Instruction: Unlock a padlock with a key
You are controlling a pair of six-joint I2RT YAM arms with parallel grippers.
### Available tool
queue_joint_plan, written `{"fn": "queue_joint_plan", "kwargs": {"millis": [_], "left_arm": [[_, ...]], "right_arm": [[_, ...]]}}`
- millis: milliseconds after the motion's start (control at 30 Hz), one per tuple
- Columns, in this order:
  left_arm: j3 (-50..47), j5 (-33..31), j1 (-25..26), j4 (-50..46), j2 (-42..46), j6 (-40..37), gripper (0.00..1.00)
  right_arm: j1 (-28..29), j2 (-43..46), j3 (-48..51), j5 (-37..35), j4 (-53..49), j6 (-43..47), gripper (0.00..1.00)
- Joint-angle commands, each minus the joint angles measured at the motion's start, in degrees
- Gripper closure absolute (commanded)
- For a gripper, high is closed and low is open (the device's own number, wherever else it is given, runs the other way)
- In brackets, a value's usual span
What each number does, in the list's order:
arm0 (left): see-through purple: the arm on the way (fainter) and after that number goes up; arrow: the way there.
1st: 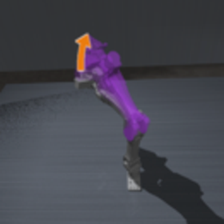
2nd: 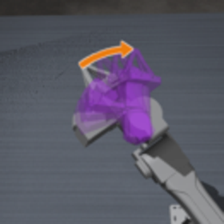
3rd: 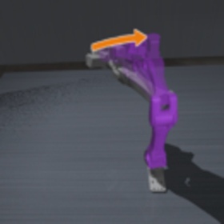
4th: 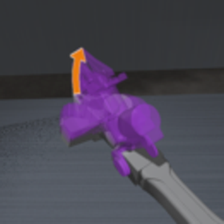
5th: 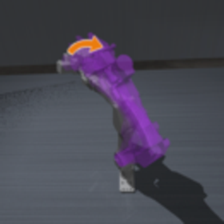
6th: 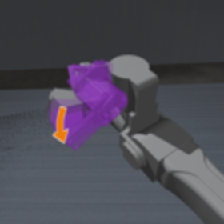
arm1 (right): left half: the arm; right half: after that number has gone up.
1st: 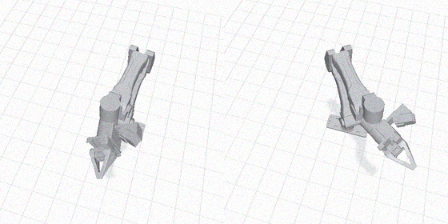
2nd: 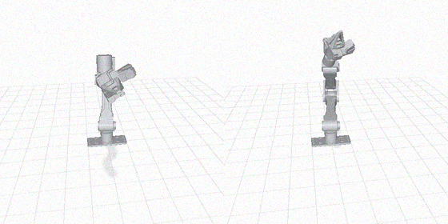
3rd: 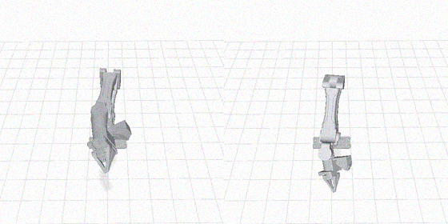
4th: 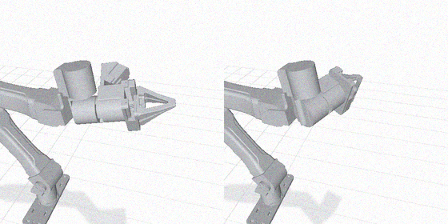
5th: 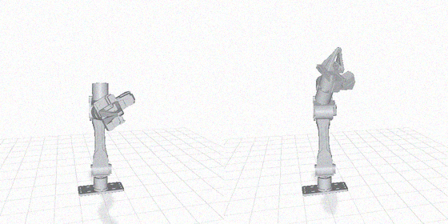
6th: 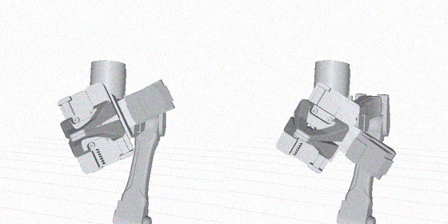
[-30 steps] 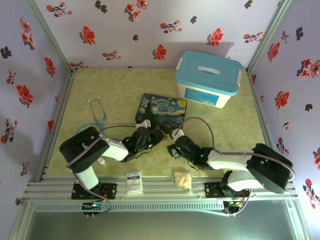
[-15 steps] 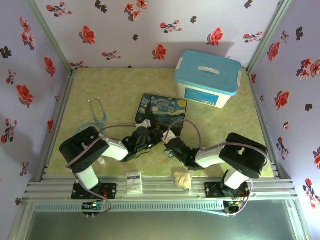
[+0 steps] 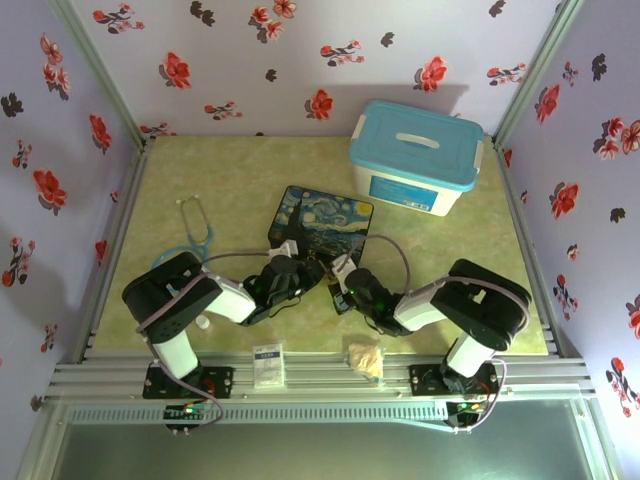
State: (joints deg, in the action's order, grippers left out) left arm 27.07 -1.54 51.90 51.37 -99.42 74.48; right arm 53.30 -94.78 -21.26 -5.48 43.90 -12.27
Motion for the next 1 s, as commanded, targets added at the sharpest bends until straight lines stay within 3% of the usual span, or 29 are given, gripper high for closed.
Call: {"fn": "queue_joint_plan", "kwargs": {"millis": [0,100,233,300,367,433,500,600,733,900,967], "left_arm": [[-0.9,3.5,0.7,2.9,-0.7,0.9,1.0],[-1.4,3.5,0.5,3.1,-0.6,0.8,1.0],[-1.8,3.3,0.2,2.8,0.1,0.2,0.92],[-2.2,3.3,-0.1,2.7,0.6,0.1,1.0],[-2.6,3.4,-0.5,2.7,1.1,0.2,1.0],[-2.9,3.5,-0.7,2.7,1.7,0.4,1.0],[-2.7,3.5,-0.9,1.1,3.0,0.1,1.0],[-2.6,3.5,-1.1,-0.9,4.6,-0.4,1.0],[-2.6,3.5,-1.3,-2.0,6.1,-0.9,1.0],[-2.5,3.5,-1.3,-2.4,6.4,-0.7,1.0],[-2.5,3.7,-1.3,-2.1,6.3,-0.3,1.0]], "right_arm": [[-2.6,-2.1,1.2,12.0,14.6,-6.8,1.0],[-3.0,-2.6,1.1,15.1,15.0,-7.6,1.0],[-4.1,-2.5,2.2,18.1,17.6,-9.8,1.0],[-5.5,-2.8,3.8,19.2,20.8,-11.7,1.0],[-6.1,-2.4,5.1,17.6,21.7,-10.8,0.98],[-5.9,-0.5,5.2,14.4,16.7,-7.9,0.95],[-4.0,2.9,3.1,8.4,5.0,-3.1,0.8],[1.3,5.6,0.6,-1.0,-6.0,7.6,0.72],[4.0,4.0,-1.0,-6.2,-7.6,14.0,0.7],[7.2,-0.4,-4.3,-20.3,-6.4,16.1,0.71],[7.7,-0.8,-4.7,-20.7,-4.2,16.1,0.74]]}}
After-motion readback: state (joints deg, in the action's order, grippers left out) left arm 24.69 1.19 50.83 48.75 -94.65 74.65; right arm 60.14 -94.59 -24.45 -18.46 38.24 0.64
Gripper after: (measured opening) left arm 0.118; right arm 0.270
